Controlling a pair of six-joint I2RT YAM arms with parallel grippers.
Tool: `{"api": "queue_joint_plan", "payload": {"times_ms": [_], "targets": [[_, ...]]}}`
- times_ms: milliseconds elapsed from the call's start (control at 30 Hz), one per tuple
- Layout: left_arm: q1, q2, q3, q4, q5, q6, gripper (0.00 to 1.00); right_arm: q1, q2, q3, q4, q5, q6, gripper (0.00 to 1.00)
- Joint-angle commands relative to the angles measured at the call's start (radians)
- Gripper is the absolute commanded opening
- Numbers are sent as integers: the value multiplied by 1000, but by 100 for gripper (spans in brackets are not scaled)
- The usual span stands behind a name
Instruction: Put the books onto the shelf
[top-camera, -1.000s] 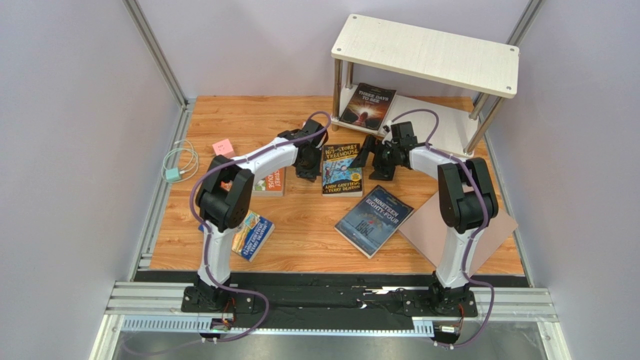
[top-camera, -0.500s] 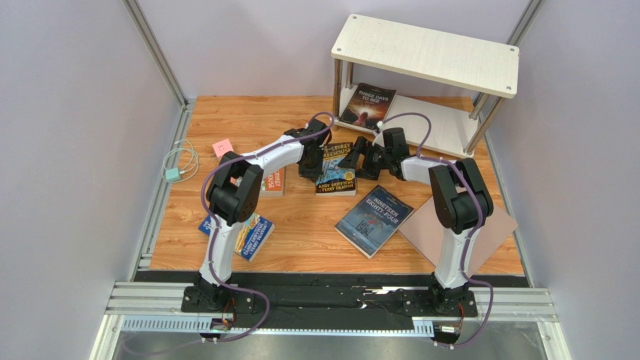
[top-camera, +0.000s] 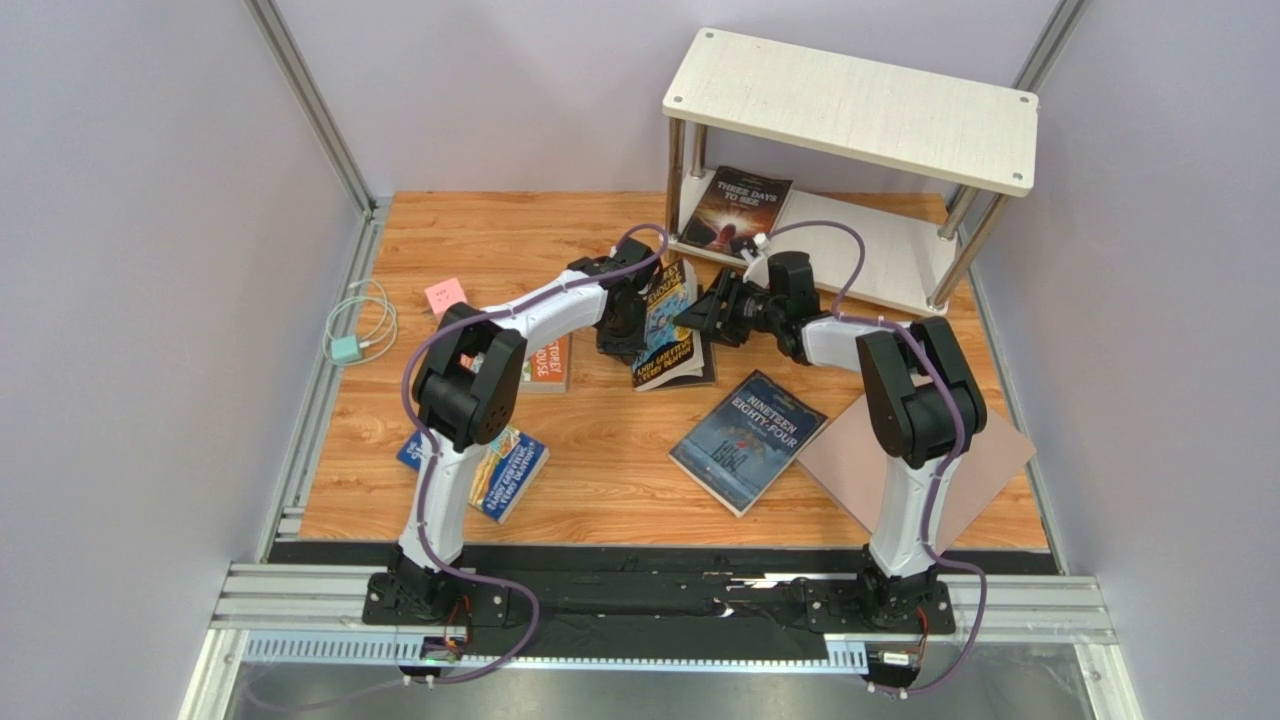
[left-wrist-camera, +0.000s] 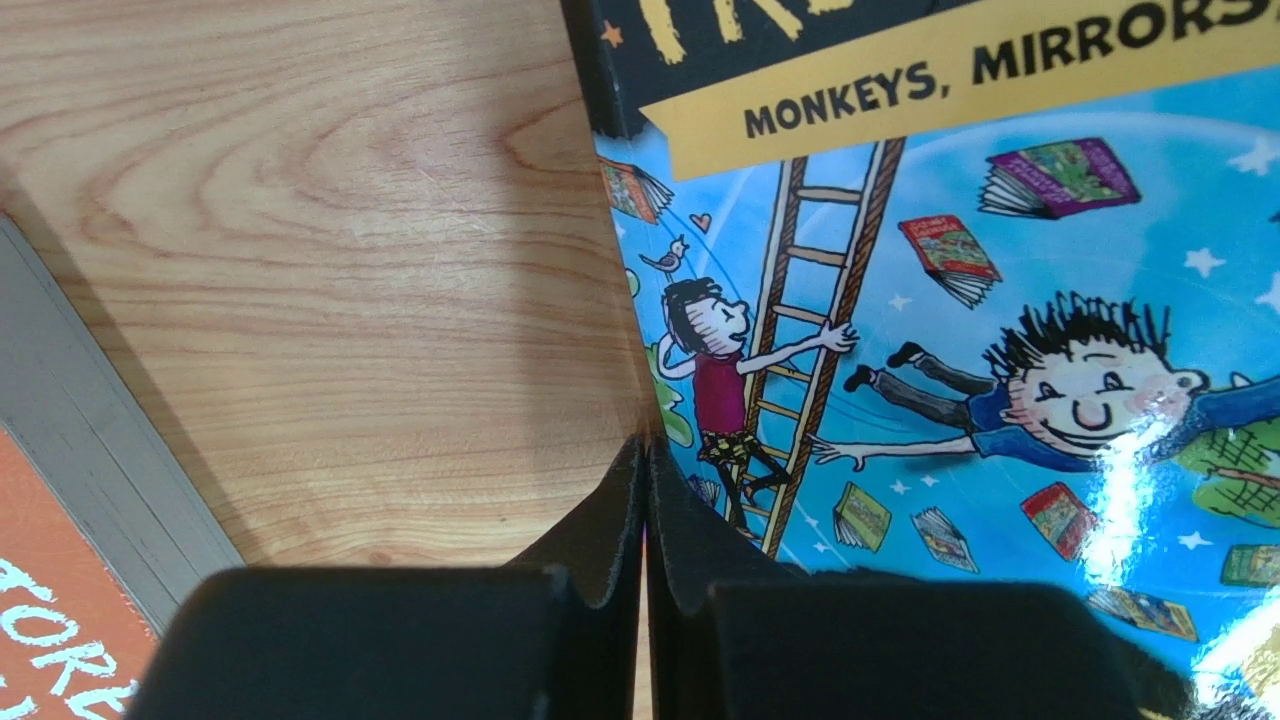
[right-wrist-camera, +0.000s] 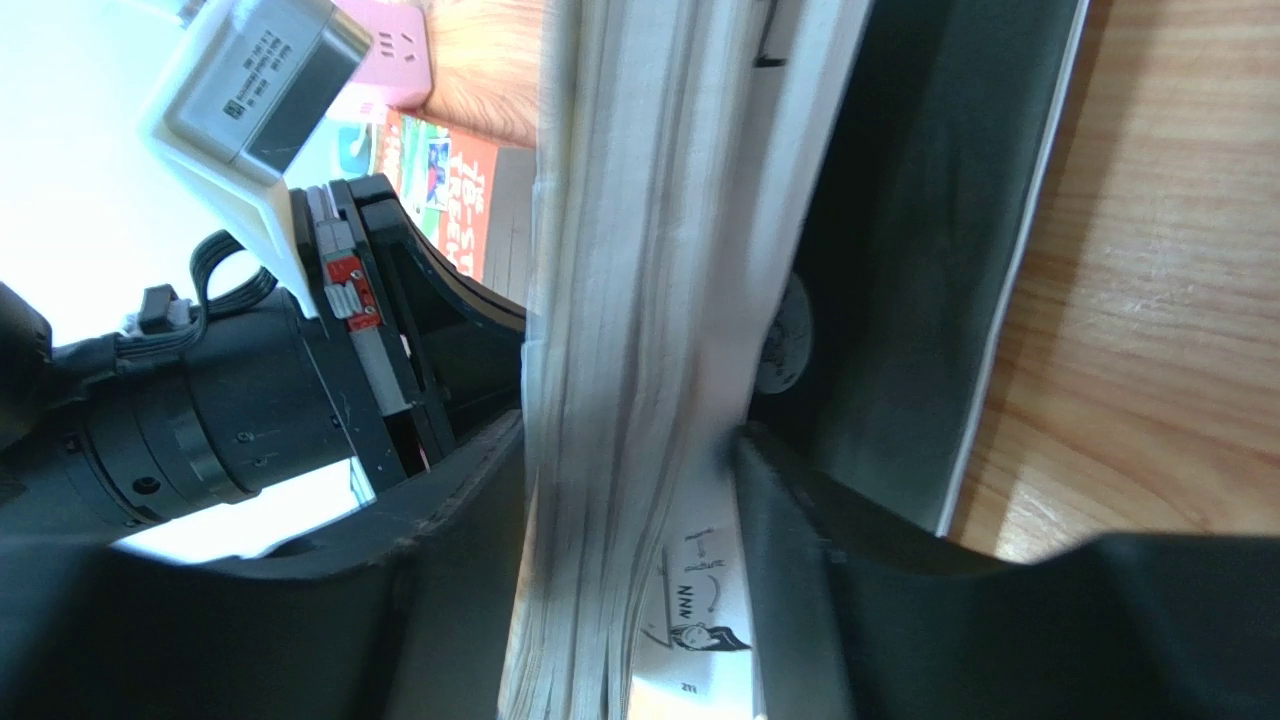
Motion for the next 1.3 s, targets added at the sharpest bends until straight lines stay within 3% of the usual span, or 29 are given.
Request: {"api": "queue_joint_plan", "payload": {"times_ms": [0, 67, 233, 300, 367, 467, 533, 567, 700, 933, 1067, 1267], "targets": [[-15, 34, -19, 11, 11, -9, 0, 43, 7, 55, -52, -42, -33, 48], [-14, 23, -30, 13, -6, -9, 0, 48, 21, 81, -114, -34, -60, 46], [-12, -23, -50, 5, -46, 3, 3, 51, 29, 119, -191, 1, -106, 17], [-12, -49, -61, -15, -64, 10, 16, 52, 21, 118, -208, 9, -120, 6], [-8, -112, -83, -33, -95, 23, 43, 51, 11, 118, -208, 7, -120, 3], [0, -244, -134, -32, -124, 41, 63, 49, -11, 116, -196, -2, -120, 0], [8, -352, -156, -27, -115, 55, 69, 43, -32, 113, -181, -23, -109, 0], [23, -386, -177, -15, -101, 57, 85, 43, -41, 107, -155, -31, -103, 0], [87, -546, -248, 66, 44, 47, 86, 34, -106, 53, -6, -115, -33, 0], [196, -804, -453, 336, 375, -14, 87, -4, -207, -10, 458, -322, 309, 0], [212, -850, -489, 428, 442, -35, 87, -3, -224, -11, 698, -362, 515, 0], [216, -881, -570, 621, 573, -118, 87, 6, -256, -20, 801, -379, 584, 1]]}}
